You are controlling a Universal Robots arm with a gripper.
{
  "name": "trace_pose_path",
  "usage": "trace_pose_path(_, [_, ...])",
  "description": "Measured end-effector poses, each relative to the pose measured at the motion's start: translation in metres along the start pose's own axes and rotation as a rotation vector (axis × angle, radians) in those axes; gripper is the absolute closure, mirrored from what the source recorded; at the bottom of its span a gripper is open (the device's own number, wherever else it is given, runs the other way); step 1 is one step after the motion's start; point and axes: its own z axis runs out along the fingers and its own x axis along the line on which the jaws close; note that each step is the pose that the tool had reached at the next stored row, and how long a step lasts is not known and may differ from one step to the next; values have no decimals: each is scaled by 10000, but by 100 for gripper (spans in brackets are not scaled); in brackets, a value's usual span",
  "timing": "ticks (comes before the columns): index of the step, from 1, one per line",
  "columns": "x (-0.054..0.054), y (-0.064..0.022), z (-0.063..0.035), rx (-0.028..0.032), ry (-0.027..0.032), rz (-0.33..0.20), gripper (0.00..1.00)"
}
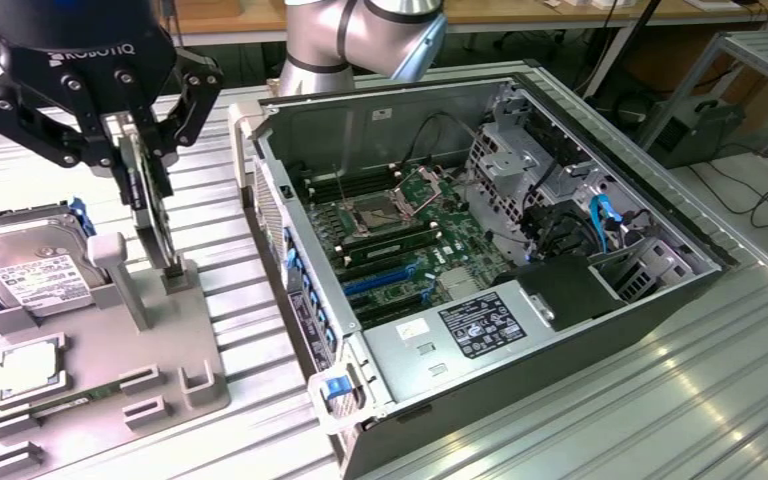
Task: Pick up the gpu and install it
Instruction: 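Pick up the gpu and move the gpu toward the slot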
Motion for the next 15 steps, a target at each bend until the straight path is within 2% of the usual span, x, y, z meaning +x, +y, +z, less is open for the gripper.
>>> trace_pose_path(15, [-240,-4,9,-1,-1,0,72])
